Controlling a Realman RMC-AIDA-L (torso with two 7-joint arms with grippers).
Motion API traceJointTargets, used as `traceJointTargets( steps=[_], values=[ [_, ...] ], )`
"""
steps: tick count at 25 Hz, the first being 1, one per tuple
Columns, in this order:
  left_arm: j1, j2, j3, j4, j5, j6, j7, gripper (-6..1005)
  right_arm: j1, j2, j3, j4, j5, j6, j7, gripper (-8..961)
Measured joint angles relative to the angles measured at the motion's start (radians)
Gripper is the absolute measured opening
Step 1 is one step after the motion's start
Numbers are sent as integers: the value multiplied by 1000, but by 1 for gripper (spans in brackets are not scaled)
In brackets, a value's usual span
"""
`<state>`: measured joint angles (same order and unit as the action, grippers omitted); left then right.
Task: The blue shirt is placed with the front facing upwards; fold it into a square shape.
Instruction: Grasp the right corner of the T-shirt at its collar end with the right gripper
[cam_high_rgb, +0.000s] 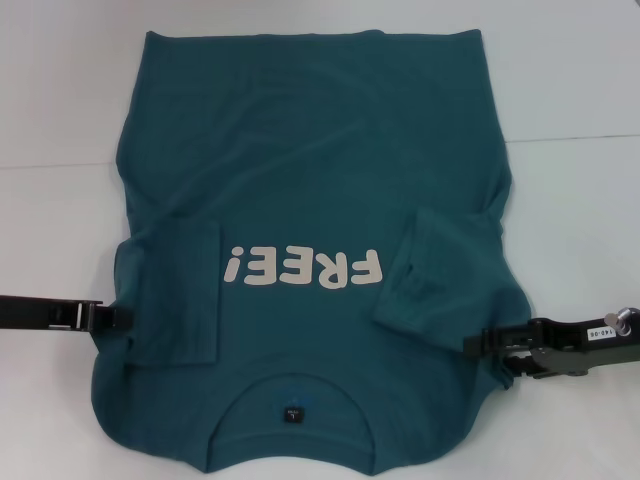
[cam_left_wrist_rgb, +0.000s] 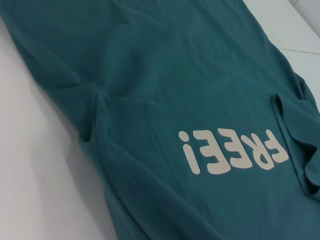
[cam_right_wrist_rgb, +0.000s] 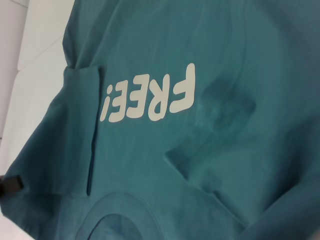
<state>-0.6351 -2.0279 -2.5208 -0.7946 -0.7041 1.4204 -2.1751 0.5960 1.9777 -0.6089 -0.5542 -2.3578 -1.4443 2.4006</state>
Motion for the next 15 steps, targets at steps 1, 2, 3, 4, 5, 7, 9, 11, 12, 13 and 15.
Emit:
traceJointTargets(
  steps=[1, 2, 3, 4, 5, 7, 9, 11, 12, 13, 15],
  values=[
    [0, 0, -1, 0, 0, 0, 0, 19, -1, 1, 0, 2, 2, 2, 0, 904],
    [0, 0, -2, 0, 0, 0, 0, 19, -3, 1, 0, 6, 4, 4, -1, 904],
    [0, 0, -2, 0, 0, 0, 0, 19, -3, 1, 0, 12, 7, 6, -3, 904],
    [-1, 0, -3, 0, 0, 0, 0, 19, -4, 2, 0, 20, 11, 8, -6, 903],
    [-1, 1, -3, 0, 0, 0, 0, 19, -4, 2, 0, 27, 16, 9, -10, 903],
    [-2, 2, -4, 0, 0, 0, 0, 19, -4, 2, 2, 43, 32, 12, -19, 903],
    [-3, 2, -4, 0, 0, -1, 0, 19, -5, 1, 4, 50, 56, 12, -27, 902],
    [-4, 2, -4, 0, 0, -1, 0, 19, -5, 0, 4, 51, 80, 11, -32, 902],
    [-5, 3, -3, 0, 0, -1, 0, 19, -5, -1, 4, 51, 88, 12, -33, 902],
    [-6, 3, -3, 0, 0, -1, 0, 20, -4, -1, 4, 52, 90, 14, -33, 902],
    [-8, 3, -3, 0, 0, -2, 0, 20, 1, -1, 4, 55, 92, 26, -33, 901]
  ],
)
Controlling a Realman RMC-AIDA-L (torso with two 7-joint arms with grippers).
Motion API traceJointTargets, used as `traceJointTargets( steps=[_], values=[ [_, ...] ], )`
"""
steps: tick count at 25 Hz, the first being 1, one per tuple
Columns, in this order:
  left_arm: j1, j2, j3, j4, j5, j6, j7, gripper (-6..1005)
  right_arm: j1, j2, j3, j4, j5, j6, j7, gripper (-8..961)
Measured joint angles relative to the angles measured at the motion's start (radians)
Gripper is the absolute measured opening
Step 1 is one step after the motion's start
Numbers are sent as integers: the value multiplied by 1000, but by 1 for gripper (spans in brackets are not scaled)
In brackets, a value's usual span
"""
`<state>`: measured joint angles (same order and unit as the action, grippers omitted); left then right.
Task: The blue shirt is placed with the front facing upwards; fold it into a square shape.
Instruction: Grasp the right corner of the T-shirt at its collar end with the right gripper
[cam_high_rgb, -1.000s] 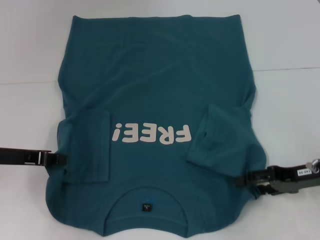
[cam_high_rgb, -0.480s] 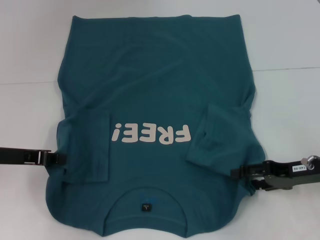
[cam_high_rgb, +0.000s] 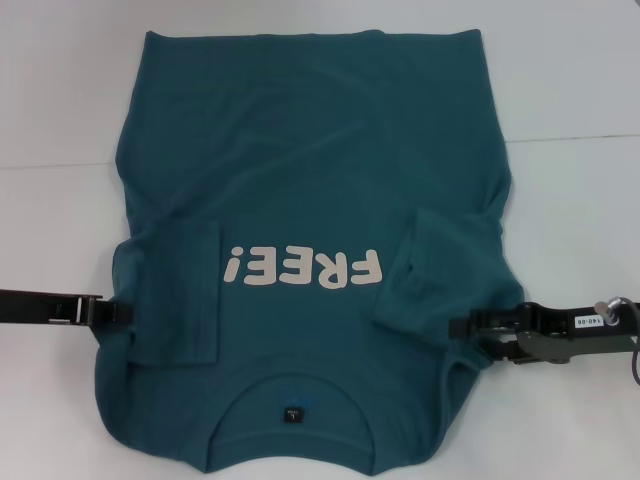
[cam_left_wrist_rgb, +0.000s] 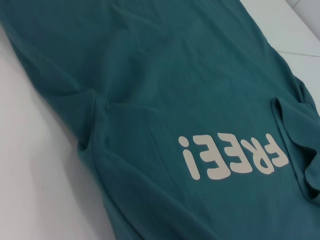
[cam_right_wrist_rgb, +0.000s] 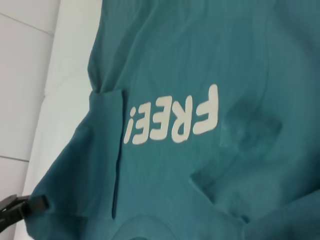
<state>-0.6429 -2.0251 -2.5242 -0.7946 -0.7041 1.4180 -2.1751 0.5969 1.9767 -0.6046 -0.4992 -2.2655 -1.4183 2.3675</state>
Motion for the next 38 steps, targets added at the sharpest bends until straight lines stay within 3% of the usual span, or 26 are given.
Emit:
traceJointTargets(
  steps=[21, 24, 31, 38],
  values=[
    [-1, 4, -2, 0, 0, -2, 5, 21, 81, 11, 4, 50, 40, 47, -15, 900],
    [2, 3, -3, 0, 0, -2, 5, 21, 74, 2, 8, 40, 52, 21, -9, 901],
    [0, 3, -4, 0, 0, -2, 5, 22, 49, -45, 40, 32, 69, -53, 12, 902],
    [-2, 3, -4, -1, 0, 2, 5, 22, 6, -63, 63, -27, 69, -135, 25, 903]
  ],
)
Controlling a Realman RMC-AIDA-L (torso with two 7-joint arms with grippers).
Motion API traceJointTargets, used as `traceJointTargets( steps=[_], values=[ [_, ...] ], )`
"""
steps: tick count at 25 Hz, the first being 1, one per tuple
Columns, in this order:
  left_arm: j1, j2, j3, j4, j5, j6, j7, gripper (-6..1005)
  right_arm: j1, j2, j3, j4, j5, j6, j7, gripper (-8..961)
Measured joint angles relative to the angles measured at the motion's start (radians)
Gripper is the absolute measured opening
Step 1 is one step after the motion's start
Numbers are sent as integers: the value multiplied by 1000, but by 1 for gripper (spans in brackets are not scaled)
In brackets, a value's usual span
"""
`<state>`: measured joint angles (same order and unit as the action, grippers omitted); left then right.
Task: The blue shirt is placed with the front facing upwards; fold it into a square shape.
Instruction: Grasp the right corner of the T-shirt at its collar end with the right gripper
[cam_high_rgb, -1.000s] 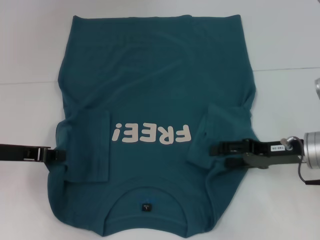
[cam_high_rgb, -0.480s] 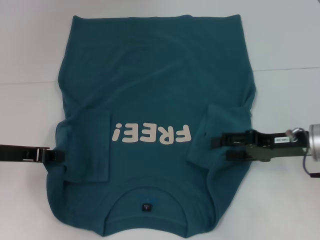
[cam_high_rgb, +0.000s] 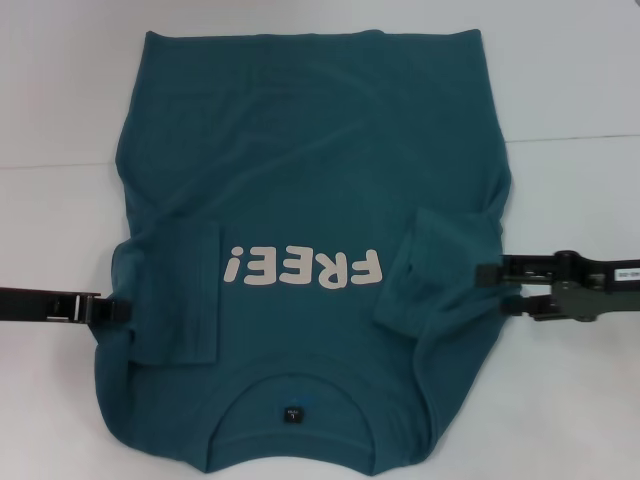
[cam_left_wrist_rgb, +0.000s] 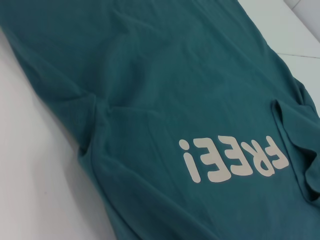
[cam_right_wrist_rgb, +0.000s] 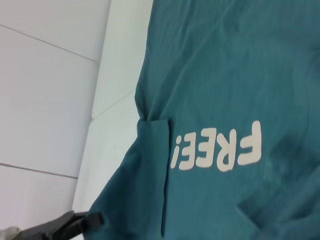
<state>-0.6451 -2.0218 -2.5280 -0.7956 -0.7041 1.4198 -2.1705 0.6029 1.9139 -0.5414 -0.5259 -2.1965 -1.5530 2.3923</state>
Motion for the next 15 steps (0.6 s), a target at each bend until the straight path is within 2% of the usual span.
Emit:
traceJointTargets(
  steps=[4, 8, 12, 15],
  values=[
    [0, -1, 0, -4, -1, 3, -1, 22, -36, -12, 2, -69, 0, -78, 34, 904],
    [1, -1, 0, -10, -13, 7, -2, 22, -71, -14, 15, -148, 0, -145, 77, 905],
    [3, 6, -1, -19, -19, 19, -5, 23, -77, -14, 52, -157, 0, -169, 109, 906],
    [4, 3, -2, -45, -19, 41, -19, 23, -77, -17, 60, -147, -4, -163, 144, 906]
  ],
)
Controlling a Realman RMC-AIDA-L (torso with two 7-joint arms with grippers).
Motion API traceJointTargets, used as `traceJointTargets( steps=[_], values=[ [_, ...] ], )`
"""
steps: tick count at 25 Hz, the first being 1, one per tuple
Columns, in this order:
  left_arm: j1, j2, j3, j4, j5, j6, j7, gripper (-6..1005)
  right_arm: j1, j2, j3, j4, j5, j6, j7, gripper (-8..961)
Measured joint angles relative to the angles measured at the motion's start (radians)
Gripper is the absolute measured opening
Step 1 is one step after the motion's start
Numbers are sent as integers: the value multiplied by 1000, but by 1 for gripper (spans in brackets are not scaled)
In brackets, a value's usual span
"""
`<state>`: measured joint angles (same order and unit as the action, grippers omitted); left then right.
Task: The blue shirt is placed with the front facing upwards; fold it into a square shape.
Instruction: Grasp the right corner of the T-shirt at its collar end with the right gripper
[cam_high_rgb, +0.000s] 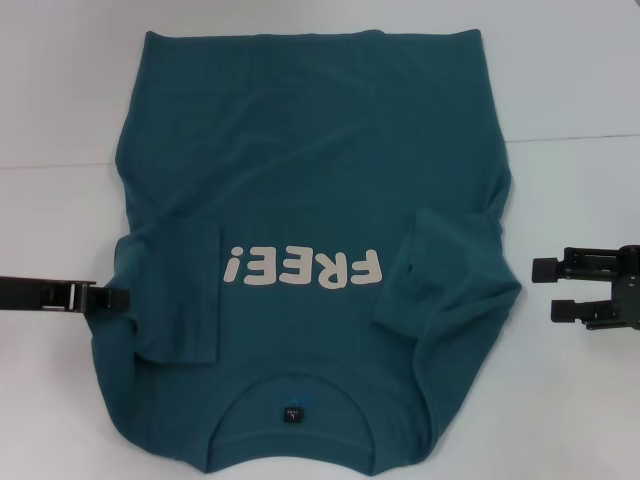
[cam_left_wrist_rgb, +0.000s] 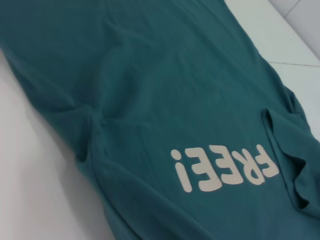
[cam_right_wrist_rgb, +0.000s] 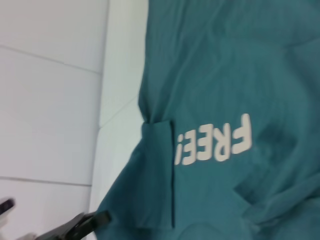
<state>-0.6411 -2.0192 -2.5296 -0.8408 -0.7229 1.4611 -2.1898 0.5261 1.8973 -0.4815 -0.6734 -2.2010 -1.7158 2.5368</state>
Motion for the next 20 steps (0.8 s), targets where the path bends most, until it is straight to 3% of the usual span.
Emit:
traceJointTargets(
  steps=[5, 10, 20],
  values=[
    [0, -12, 1, -12, 0, 0, -15, 23, 22, -13, -9, 21, -20, 42, 121, 908],
    [-3, -21, 1, -14, 0, -7, -16, 23, 88, -32, -23, 85, -27, 105, 222, 910],
    [-8, -27, 6, -15, 1, -4, -19, 24, 187, -21, -193, 65, -66, 115, 296, 909]
  ],
)
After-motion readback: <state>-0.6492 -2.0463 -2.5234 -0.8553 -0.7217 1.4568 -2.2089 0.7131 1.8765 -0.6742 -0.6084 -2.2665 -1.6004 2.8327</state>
